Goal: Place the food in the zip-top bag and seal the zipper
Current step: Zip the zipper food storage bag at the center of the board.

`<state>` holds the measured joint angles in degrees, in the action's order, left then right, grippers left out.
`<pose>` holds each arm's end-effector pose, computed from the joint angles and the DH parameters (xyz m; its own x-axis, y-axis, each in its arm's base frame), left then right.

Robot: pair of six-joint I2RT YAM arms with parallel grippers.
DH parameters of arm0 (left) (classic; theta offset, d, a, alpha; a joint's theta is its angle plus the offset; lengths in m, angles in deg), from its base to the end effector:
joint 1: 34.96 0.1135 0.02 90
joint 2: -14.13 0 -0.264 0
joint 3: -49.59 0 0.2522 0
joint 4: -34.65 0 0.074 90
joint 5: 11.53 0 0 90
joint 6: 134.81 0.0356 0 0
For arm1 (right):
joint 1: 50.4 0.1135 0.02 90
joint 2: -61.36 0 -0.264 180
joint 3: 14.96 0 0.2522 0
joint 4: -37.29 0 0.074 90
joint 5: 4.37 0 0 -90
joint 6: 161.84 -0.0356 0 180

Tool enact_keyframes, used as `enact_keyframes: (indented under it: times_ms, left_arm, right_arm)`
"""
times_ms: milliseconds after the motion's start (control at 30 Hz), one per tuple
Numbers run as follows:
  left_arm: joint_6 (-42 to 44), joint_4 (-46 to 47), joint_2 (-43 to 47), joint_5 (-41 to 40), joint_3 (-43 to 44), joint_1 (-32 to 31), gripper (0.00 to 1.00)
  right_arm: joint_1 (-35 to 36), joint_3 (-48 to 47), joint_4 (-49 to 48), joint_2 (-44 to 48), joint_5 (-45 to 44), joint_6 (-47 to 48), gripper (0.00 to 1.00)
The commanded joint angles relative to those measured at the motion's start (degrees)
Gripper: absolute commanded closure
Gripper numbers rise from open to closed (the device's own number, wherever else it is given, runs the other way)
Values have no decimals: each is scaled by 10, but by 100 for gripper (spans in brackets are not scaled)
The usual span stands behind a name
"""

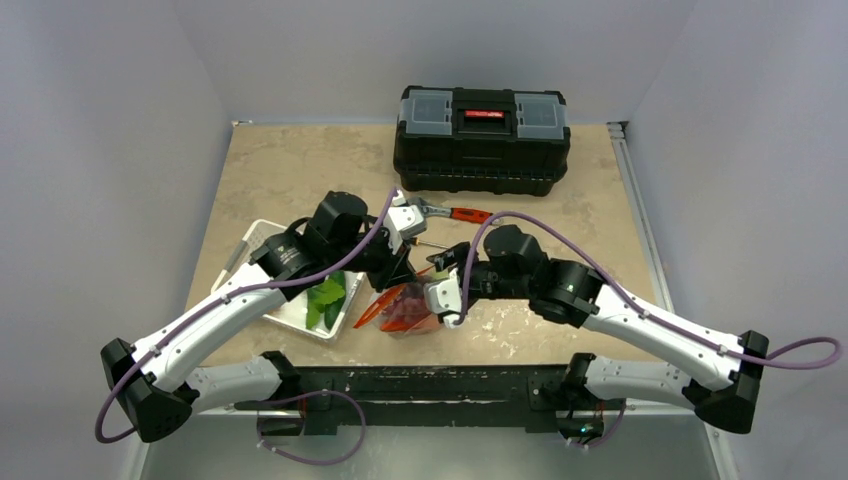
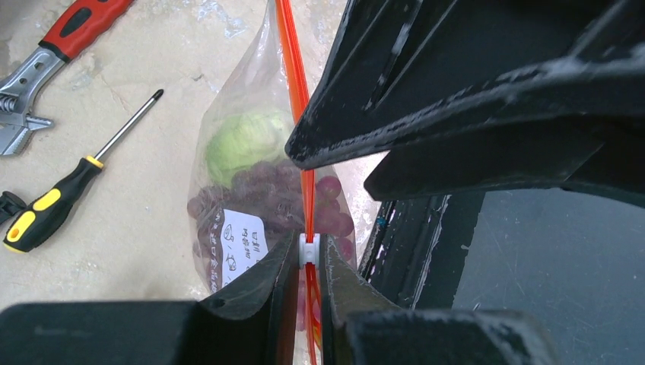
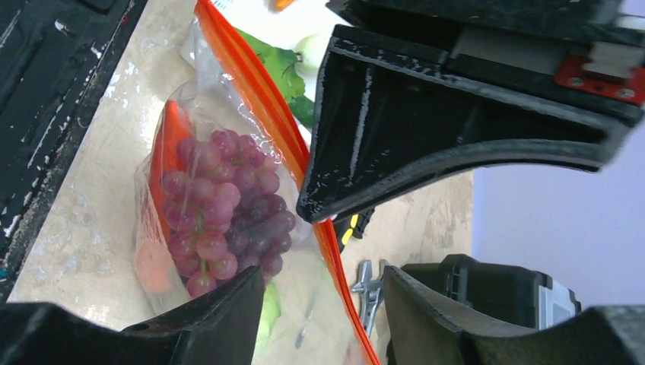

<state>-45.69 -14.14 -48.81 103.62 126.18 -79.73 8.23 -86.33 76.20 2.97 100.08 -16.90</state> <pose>0.1539 -0.1740 0.3470 -0.4222 0.3992 -0.8139 0.8778 0.4041 -0.2571 0.1095 0.1967 0.3475 0.6417 -0.4703 -0.6059 -0.7284 -0.1261 -0.6735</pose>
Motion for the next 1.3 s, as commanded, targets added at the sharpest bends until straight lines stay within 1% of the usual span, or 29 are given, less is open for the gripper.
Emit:
enact_keyframes:
  times_ms: [0,67,200,233,300,367,467,500,600,667,767,800,867,1000,1067,1167,1267]
  left_arm:
    - [-5,30,17,20,19,-3,100]
    - [-5,31,16,20,18,-4,100]
    - [-5,32,16,21,18,-3,100]
    - [-5,33,16,21,17,-3,100]
    - [-5,32,15,22,18,-3,100]
    - [-5,32,14,21,18,-3,100]
    - [-5,31,14,18,18,-4,100]
    - [-6,30,13,16,19,-4,100]
    - [-3,23,14,4,22,-3,100]
    - [-1,20,15,-2,22,-4,100]
    - [1,19,17,-8,22,-3,100]
    - [1,18,18,-10,23,-3,100]
    - [2,16,21,-16,23,-3,100]
    - [4,15,29,-26,21,-4,100]
    - [5,16,31,-29,20,-4,100]
    - [5,16,31,-32,19,-3,100]
    - [5,16,31,-36,19,-4,100]
  right_arm:
    - [17,-28,-5,-17,-31,22,45]
    - [23,-26,-8,-23,-56,24,46]
    - [32,-25,-14,-37,-95,21,56]
    - [33,-25,-19,-40,-106,16,61]
    - [35,-23,-37,-46,-134,-6,76]
    - [36,-26,-41,-53,-156,-27,88]
    - [35,-24,-41,-60,-187,-64,99]
    - [36,-20,-49,-62,-206,-80,100]
    - [34,-5,-82,-60,-263,-170,100]
    - [35,5,-98,-58,-320,-238,100]
    - [34,28,-96,-38,-374,-312,100]
    - [33,37,-98,-27,-397,-338,100]
    - [30,61,-101,4,-410,-374,100]
    - [15,113,-142,76,-547,-487,100]
    - [-13,105,-112,82,-591,-552,100]
    - [-69,56,-29,52,-604,-637,100]
    - [-74,24,10,29,-629,-671,100]
